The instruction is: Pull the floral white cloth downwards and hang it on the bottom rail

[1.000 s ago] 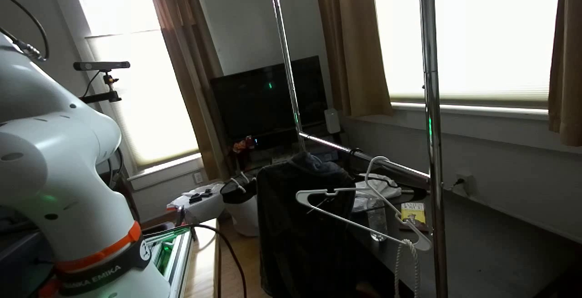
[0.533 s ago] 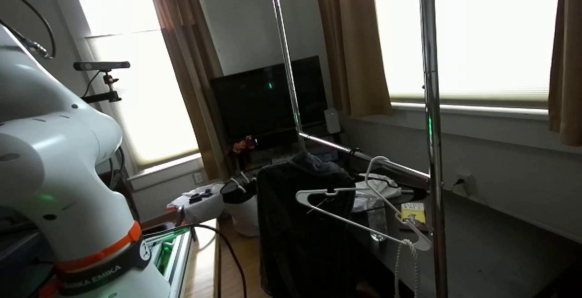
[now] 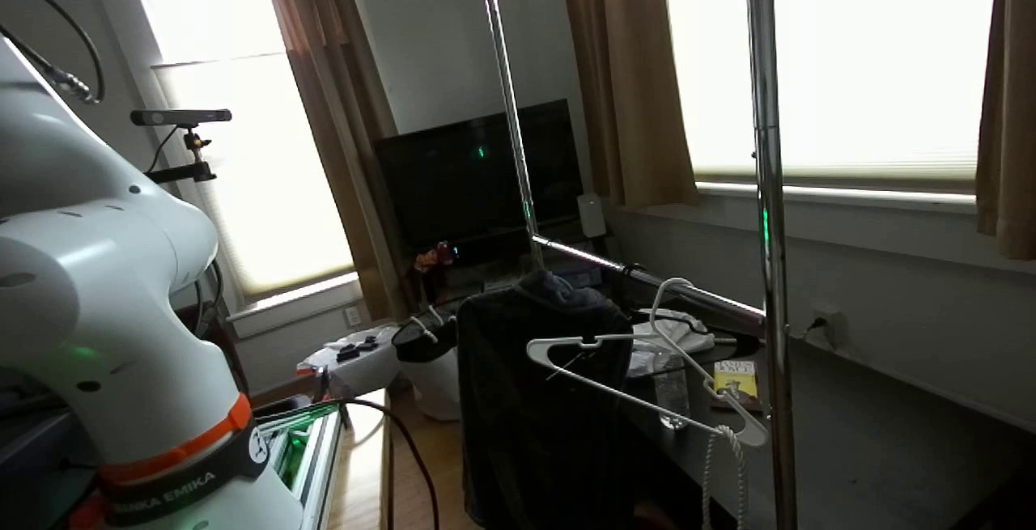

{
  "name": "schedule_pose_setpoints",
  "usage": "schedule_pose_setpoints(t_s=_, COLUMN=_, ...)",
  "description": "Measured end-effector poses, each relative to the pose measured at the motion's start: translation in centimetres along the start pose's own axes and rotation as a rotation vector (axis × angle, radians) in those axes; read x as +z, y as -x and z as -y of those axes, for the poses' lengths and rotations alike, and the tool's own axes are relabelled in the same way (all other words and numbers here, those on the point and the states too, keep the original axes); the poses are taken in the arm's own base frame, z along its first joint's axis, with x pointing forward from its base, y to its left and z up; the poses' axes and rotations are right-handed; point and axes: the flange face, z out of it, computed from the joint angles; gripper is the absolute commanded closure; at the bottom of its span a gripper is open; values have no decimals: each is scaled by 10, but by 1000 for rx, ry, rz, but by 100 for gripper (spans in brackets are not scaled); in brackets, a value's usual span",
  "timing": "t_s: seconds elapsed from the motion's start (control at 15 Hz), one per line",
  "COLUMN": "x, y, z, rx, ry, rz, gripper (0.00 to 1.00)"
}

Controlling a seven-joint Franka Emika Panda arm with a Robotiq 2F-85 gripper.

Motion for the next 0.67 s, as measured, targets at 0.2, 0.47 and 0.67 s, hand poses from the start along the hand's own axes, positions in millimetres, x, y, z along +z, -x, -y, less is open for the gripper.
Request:
schedule_pose_setpoints(t_s=0.2, x=8, y=10, z=-4, rx=-10, ry=22, rz=37, gripper=99)
schedule_pose_setpoints(t_s=0.47, x=27, y=49, z=-21, rx=7, ry=44, rz=179, gripper=99)
schedule_pose_setpoints(t_s=0.67, x=46, y=100, z=-20, rx=-8, ry=47, rz=355, gripper=99)
